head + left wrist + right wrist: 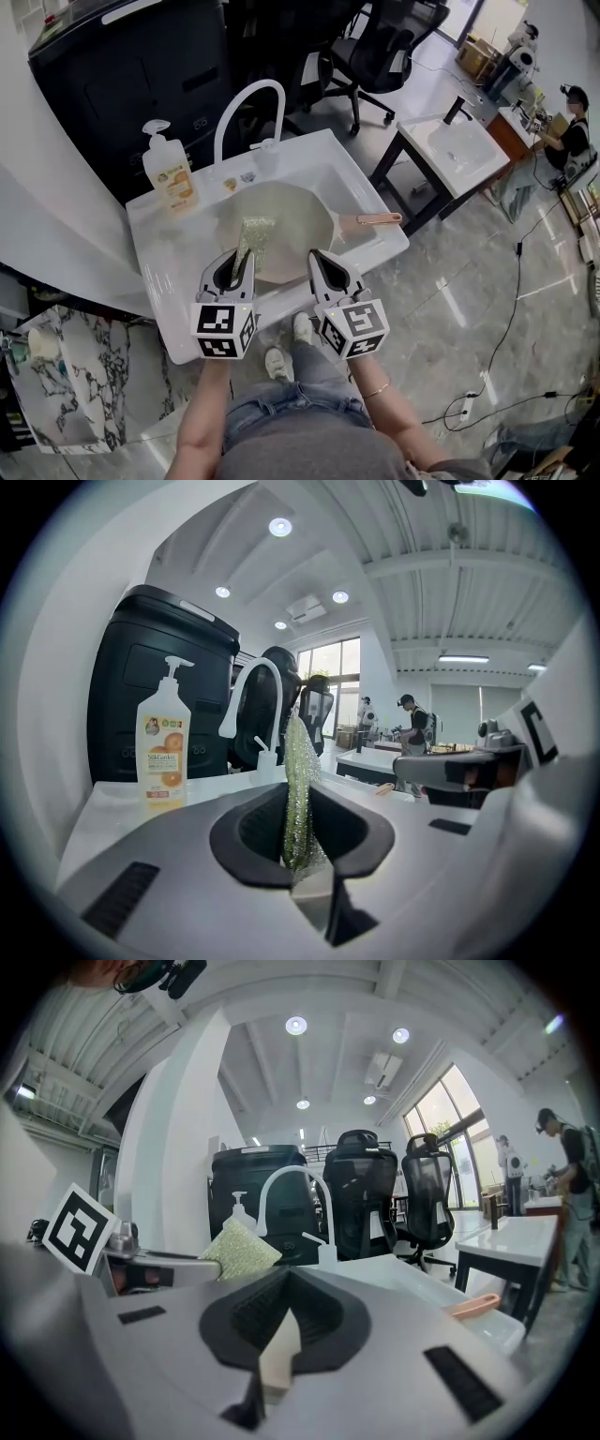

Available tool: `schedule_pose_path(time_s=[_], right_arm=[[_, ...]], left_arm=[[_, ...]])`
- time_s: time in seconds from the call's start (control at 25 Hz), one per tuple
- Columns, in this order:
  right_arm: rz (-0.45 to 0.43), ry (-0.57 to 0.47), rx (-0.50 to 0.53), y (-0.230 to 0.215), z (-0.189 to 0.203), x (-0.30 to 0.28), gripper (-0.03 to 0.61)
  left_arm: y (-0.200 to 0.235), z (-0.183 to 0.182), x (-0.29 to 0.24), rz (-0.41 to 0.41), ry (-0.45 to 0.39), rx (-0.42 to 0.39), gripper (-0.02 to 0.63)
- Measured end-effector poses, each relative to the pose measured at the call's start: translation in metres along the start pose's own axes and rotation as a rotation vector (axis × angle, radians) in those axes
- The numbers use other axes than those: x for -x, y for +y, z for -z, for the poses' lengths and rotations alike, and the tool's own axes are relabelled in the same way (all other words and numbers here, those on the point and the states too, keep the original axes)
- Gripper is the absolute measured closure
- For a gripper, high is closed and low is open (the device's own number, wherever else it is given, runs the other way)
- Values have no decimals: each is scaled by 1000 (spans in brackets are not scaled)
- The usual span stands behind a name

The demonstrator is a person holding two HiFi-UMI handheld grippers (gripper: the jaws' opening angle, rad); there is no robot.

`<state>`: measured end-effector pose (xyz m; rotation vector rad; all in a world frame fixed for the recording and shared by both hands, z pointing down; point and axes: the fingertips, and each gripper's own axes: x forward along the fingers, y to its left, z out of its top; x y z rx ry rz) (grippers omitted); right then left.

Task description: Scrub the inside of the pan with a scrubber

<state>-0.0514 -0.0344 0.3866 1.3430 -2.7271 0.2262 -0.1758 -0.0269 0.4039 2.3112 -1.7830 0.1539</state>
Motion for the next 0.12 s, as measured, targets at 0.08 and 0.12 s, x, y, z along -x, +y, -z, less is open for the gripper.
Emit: schedule_pose_path(time_s=[0.08,0.12], right_arm=[[-1,1,1,0,2,1,569],[-2,2,1,0,3,1,569]], left_arm=[[2,2,1,-4,2,9,552],[3,4,1,-6,4,13,552]])
